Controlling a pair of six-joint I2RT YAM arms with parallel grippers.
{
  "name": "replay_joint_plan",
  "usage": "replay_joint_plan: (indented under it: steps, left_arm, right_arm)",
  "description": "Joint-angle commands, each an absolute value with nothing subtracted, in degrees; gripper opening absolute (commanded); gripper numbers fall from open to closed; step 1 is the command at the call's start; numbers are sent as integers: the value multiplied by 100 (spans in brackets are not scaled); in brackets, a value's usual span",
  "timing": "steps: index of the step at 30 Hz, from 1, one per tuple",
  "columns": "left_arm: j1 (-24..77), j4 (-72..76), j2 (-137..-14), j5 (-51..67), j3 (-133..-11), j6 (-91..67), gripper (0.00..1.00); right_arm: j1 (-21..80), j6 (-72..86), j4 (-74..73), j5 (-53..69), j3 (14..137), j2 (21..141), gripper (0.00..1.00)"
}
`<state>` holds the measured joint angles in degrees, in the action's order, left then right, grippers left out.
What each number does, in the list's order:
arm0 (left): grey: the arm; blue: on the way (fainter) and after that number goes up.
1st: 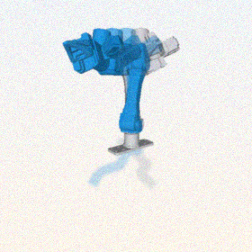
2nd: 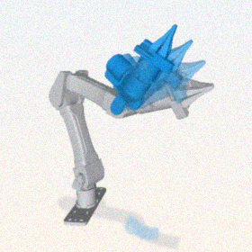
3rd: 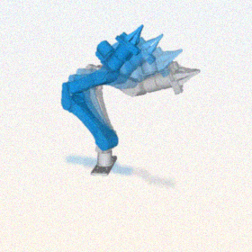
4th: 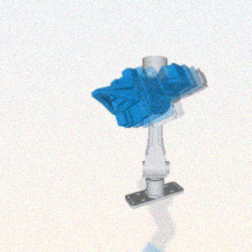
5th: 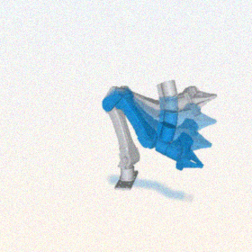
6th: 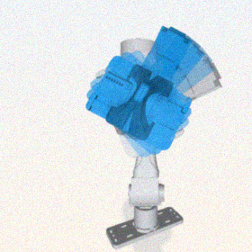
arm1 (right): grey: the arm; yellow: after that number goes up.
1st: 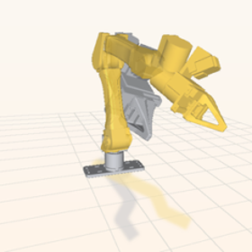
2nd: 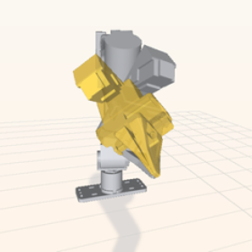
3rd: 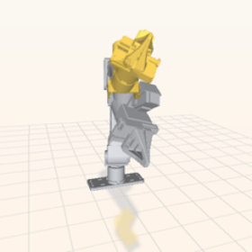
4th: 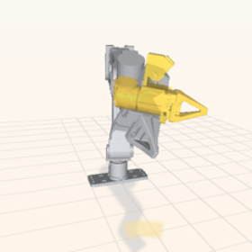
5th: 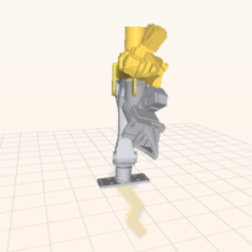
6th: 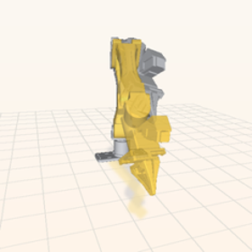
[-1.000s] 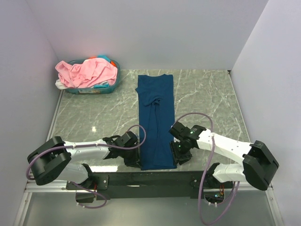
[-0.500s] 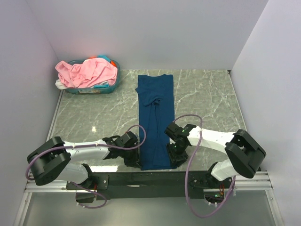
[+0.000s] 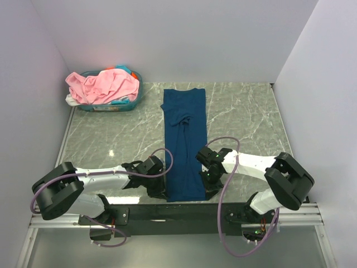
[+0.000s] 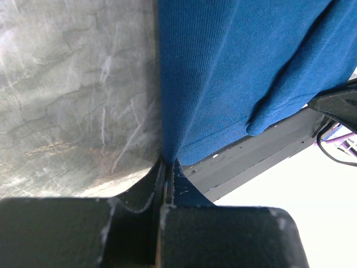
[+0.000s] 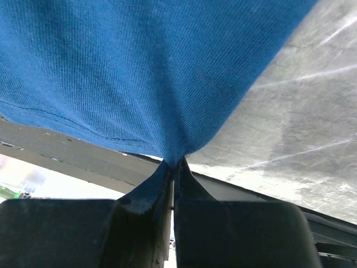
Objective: Fold and stack the t-shirts
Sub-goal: Fold the tshirt
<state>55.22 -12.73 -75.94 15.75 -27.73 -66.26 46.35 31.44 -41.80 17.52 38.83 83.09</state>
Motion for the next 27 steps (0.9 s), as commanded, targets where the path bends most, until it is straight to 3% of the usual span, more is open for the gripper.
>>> replay_joint_plan:
  steps: [1,16,27]
  left_arm:
    - [5581,-1995,-7629,1169,-2602,-6486,0]
    - [5572,-2742,-6610,783,-3198,-6390,0]
    - [5300,-3419,-6741,378,-4288,-5880,0]
  right_arm:
    - [4605,3182,-4175,1608,3700,8209,0]
    - [4579,3243,-5106,1424,4516,7594,0]
    - [4299,3199,-5660,1037,5474,7646,0]
